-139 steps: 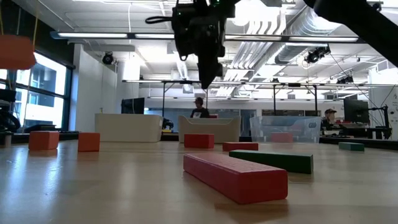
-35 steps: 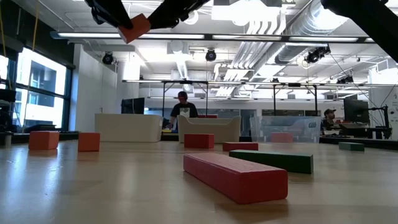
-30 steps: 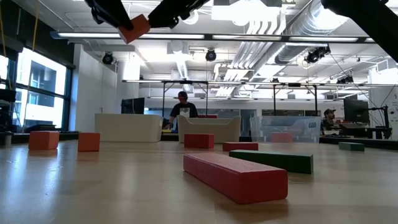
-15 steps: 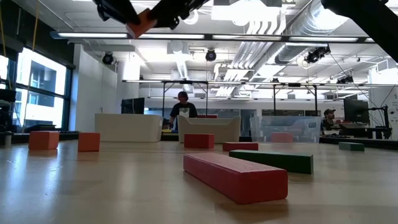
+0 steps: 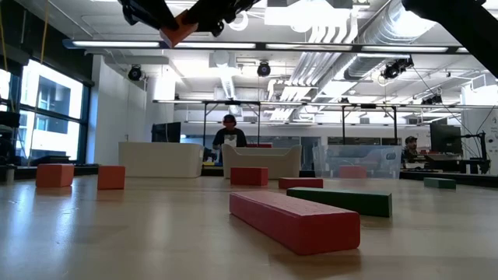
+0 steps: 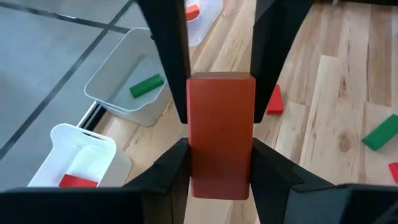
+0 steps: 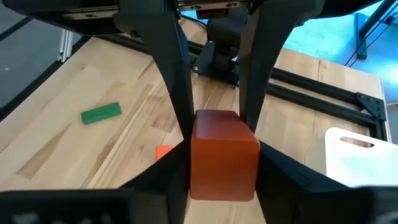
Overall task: Sort & place blocks by color
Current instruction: Put the bottom left orange block into the transparent bin
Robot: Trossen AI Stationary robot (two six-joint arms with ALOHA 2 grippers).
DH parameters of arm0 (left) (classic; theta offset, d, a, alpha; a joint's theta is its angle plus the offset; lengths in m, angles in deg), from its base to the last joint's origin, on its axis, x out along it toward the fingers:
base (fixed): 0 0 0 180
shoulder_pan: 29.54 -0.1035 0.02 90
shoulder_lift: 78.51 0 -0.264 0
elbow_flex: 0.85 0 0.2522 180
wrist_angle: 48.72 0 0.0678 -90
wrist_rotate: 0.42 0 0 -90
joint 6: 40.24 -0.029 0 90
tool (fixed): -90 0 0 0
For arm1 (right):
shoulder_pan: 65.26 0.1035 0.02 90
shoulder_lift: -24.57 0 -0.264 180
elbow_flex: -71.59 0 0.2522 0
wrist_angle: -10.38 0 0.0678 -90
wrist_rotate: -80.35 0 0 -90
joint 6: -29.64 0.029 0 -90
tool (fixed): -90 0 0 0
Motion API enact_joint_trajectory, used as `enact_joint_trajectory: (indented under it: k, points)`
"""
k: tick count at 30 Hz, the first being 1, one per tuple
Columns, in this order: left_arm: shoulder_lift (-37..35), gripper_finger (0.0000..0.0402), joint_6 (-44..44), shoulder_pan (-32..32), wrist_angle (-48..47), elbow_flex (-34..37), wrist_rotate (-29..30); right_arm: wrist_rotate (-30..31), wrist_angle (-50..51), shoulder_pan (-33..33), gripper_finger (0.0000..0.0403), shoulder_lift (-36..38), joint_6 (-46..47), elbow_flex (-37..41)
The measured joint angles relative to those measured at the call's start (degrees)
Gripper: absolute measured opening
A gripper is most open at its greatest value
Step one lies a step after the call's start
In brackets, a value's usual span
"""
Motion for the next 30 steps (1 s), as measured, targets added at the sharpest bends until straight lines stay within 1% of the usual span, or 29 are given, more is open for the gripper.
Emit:
enact_joint_trajectory:
  k: [2, 3, 9, 17, 19, 23, 27, 30]
  points:
    - [0.00, 0.0113, 0.10, -0.33, 0.13, 0.00, 0.19, 0.03, 0.00, -0.02, 0.0114, 0.08, 0.21, 0.00]
    - [0.00, 0.0113, 0.07, -0.56, 0.28, 0.00, 0.21, -0.04, -0.02, -0.06, 0.0110, 0.10, 0.20, 0.00]
    - [0.00, 0.0117, -0.19, -1.83, 0.38, 0.00, -0.21, 0.06, 0.13, -0.05, 0.0110, 0.11, 0.29, 0.00]
    - [0.22, 0.0148, 0.00, -2.92, 0.62, 0.00, -0.62, 2.66, 0.96, -0.17, 0.0110, 0.11, 0.15, -0.04]
    - [0.41, 0.0157, 0.07, -3.05, 0.74, 0.00, -0.18, 4.35, 2.62, -0.37, 0.0110, 0.11, 0.01, -0.03]
    - [0.50, 0.0174, 0.07, -3.05, 0.69, 0.00, -0.04, 5.77, 5.38, -1.18, 0.0110, 0.09, -0.95, 0.00]
    - [0.50, 0.0189, 0.17, -3.05, 0.55, 0.00, -0.04, 9.92, 10.56, -2.22, 0.0110, 0.09, -1.35, 0.00]
    - [0.50, 0.0194, 0.11, -3.05, 0.53, 0.00, 0.22, 11.62, 14.08, -3.46, 0.0110, 0.09, -1.34, 0.00]
